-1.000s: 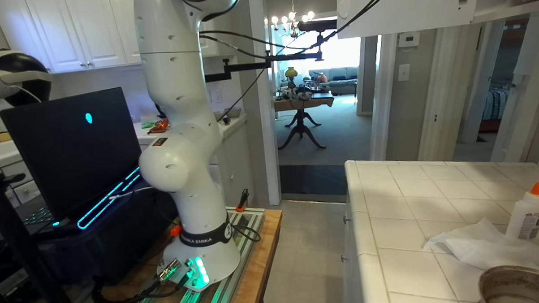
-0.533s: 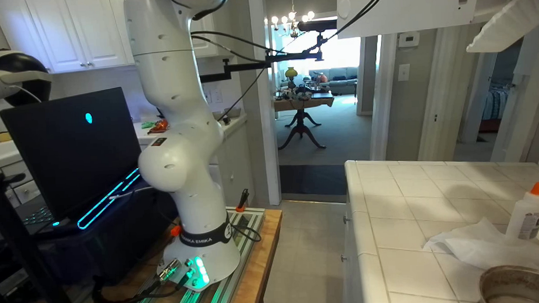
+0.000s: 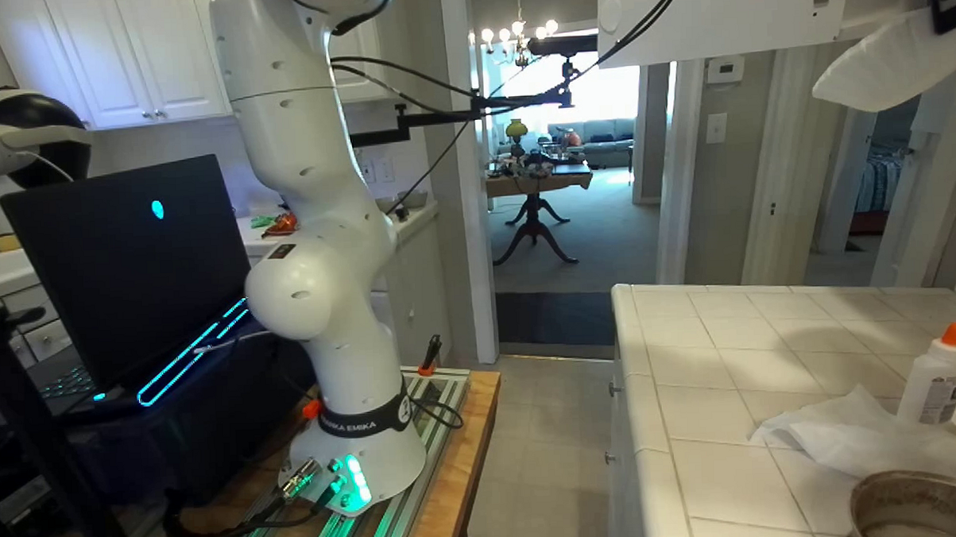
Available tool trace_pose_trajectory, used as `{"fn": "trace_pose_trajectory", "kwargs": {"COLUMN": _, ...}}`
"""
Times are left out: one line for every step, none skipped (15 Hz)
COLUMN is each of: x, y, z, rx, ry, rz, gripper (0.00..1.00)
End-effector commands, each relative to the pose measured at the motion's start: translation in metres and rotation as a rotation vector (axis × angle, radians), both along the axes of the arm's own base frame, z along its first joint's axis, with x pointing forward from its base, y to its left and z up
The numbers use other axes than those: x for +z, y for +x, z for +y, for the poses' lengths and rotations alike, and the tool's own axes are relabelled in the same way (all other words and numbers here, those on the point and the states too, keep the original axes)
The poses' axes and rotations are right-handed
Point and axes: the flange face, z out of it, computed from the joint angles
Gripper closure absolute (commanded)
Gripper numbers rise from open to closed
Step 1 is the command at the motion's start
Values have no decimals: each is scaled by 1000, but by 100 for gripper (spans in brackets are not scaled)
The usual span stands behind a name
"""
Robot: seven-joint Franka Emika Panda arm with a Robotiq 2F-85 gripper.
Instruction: Put the white bowl on the counter.
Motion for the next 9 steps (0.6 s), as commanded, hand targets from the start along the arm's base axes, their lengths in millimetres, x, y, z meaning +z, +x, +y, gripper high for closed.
{"fn": "trace_pose_trajectory", "kwargs": {"x": -15, "y": -12, "z": -7, "rx": 4, "ry": 25, "rz": 67, "gripper": 100}}
{"fn": "trace_pose_trajectory", "kwargs": {"x": -20, "y": -13, "z": -8, "rx": 1, "ry": 25, "rz": 87, "gripper": 100}}
{"fn": "trace_pose_trajectory", "kwargs": {"x": -27, "y": -13, "z": -11, "rx": -2, "ry": 27, "rz": 105, "gripper": 100}}
{"fn": "trace_pose_trajectory", "kwargs": {"x": -33, "y": -12, "z": -14, "rx": -1, "ry": 29, "rz": 126, "gripper": 100}}
{"fn": "trace_pose_trajectory", "kwargs": {"x": -38, "y": -12, "z": -17, "rx": -4, "ry": 30, "rz": 145, "gripper": 100}}
{"fn": "trace_pose_trajectory", "kwargs": {"x": -46, "y": -12, "z": -20, "rx": -4, "ry": 30, "rz": 165, "gripper": 100}}
{"fn": "trace_pose_trajectory", "kwargs": {"x": -52, "y": -13, "z": -23, "rx": -4, "ry": 28, "rz": 187, "gripper": 100}}
{"fn": "trace_pose_trajectory", "kwargs": {"x": -58, "y": -13, "z": -27, "rx": -5, "ry": 22, "rz": 205, "gripper": 100}}
{"fn": "trace_pose_trajectory", "kwargs": {"x": -65, "y": -14, "z": -30, "rx": -5, "ry": 14, "rz": 221, "gripper": 100}}
